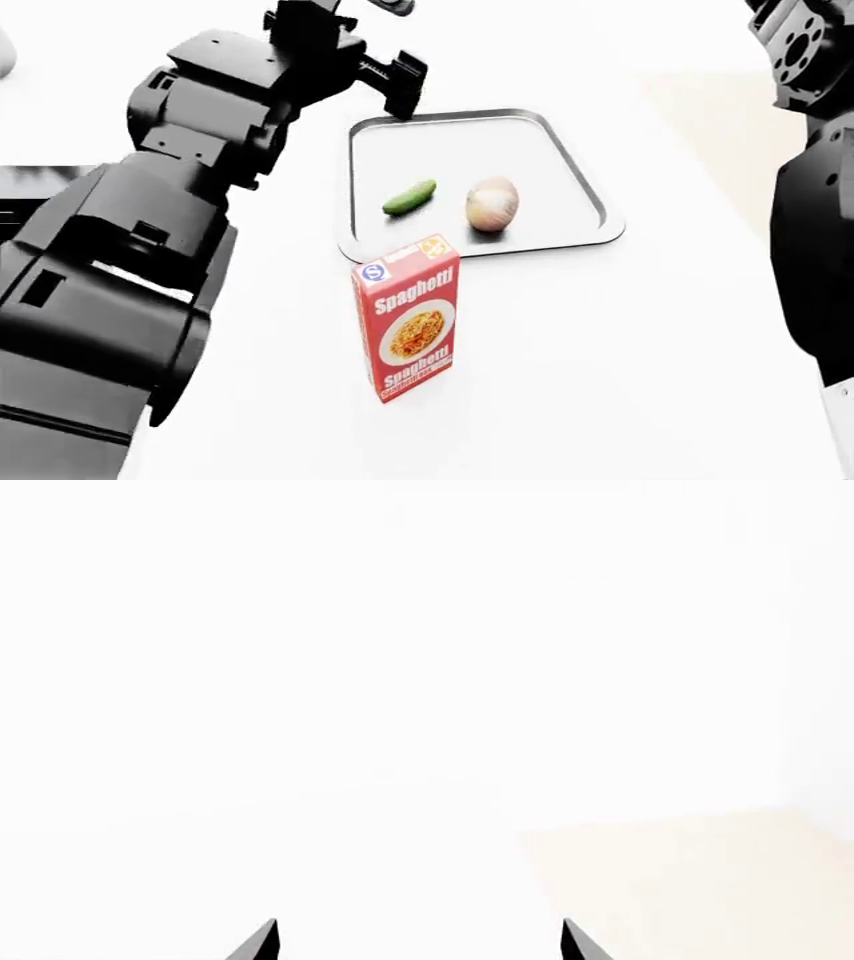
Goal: Pick up the fruits and vegetables and place them in the sink. Turn on the sink faucet to wash them. Then turn the sink off and put them in the tray.
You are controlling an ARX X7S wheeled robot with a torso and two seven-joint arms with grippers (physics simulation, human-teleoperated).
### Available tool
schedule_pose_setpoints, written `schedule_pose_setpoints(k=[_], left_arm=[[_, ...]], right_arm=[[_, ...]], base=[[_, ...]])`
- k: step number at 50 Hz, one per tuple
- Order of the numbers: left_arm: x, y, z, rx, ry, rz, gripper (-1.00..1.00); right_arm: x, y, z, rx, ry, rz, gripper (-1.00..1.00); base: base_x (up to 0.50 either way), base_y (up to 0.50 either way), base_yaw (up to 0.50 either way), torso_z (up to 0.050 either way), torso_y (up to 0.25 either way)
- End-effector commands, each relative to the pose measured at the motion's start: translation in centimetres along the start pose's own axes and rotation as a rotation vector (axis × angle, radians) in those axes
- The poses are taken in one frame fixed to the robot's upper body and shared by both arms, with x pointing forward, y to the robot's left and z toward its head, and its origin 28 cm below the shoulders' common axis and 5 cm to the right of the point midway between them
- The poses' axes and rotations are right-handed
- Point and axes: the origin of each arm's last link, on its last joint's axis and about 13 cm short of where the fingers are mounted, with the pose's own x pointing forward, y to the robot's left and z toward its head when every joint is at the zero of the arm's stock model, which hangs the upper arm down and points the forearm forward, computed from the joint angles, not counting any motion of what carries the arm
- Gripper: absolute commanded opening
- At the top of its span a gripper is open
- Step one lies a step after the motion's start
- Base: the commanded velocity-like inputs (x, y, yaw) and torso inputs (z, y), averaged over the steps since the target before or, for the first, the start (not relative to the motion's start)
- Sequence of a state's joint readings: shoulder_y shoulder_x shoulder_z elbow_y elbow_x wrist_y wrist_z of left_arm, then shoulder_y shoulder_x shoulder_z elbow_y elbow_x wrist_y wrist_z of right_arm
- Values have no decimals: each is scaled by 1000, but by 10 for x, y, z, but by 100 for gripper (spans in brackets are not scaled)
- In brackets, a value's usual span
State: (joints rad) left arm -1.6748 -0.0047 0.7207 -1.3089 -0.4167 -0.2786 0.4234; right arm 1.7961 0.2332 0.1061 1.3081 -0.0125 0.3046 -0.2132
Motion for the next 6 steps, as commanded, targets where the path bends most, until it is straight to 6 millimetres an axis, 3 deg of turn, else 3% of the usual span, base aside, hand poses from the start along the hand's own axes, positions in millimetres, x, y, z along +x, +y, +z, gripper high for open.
schedule_pose_setpoints(k=[1, 6], left_arm=[[-18, 29, 51, 1, -301, 152, 100], [-30, 40, 74, 11, -393, 212, 100]], right_arm=[[1, 11, 13, -55, -13, 46, 100], [3, 21, 25, -104, -45, 104, 100]], base=[[0, 0, 0, 0, 0], [0, 0, 0, 0, 0]])
